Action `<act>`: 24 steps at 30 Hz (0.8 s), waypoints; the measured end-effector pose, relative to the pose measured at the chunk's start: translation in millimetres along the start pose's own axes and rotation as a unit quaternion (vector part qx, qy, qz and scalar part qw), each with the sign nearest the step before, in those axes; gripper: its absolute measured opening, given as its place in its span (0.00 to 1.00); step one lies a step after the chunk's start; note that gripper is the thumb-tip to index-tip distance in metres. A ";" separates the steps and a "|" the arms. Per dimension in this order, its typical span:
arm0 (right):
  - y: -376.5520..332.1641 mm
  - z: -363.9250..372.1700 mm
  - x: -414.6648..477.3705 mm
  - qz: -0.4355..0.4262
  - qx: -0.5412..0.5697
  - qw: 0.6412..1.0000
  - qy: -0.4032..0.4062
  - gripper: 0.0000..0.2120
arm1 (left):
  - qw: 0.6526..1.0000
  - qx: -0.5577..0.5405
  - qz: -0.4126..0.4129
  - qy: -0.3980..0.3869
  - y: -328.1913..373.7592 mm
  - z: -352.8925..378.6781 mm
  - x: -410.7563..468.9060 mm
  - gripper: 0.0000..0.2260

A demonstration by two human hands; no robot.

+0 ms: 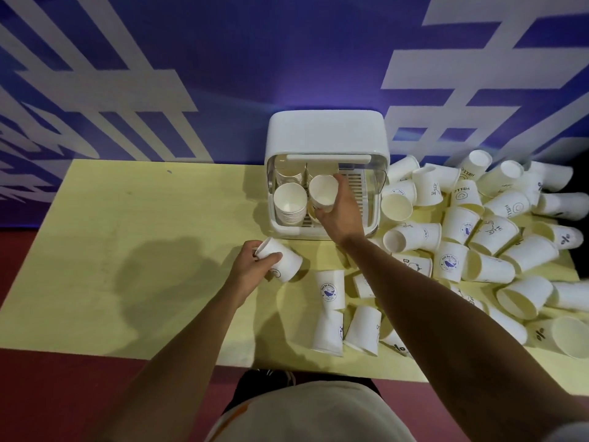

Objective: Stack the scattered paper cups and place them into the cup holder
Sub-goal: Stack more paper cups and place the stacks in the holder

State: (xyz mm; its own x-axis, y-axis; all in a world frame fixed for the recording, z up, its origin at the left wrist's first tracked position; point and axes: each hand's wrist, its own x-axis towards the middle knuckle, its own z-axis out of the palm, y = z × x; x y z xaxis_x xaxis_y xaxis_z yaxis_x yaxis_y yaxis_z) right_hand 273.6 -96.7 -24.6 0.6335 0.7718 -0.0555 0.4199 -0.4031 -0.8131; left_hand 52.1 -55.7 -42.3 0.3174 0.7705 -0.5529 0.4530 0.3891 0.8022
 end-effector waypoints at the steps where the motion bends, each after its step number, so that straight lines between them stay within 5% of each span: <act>1: 1.3 1.0 -0.2 0.003 -0.017 1.000 -0.004 0.38 | 1.000 -0.003 0.000 0.001 -0.1 -0.3 0.2 0.15; 8: 10.9 -5.0 -12.6 0.023 -0.074 0.997 -0.029 0.44 | 1.000 -0.026 0.003 -0.005 9.9 5.6 -4.0 0.14; 13: 13.9 -18.1 -30.0 0.021 -0.045 0.999 -0.017 0.34 | 0.998 -0.055 0.000 -0.027 19.2 13.1 -8.8 0.23; 18: 24.0 -25.1 -47.5 0.033 -0.007 0.999 -0.041 0.28 | 0.994 -0.102 -0.003 -0.028 22.5 26.5 -4.7 0.12; 24: 32.7 -30.1 -61.7 0.056 0.020 0.996 -0.067 0.29 | 0.995 -0.090 -0.001 -0.032 25.2 38.3 -0.2 0.11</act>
State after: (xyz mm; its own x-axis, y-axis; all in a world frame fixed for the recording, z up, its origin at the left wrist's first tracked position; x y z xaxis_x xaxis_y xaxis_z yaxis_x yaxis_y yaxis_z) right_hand 267.8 -172.3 -30.3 0.5817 0.7828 -0.2208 0.3237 -0.4719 -0.8201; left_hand 95.3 -65.4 -30.5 0.3709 0.7381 -0.5636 0.2994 0.4795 0.8249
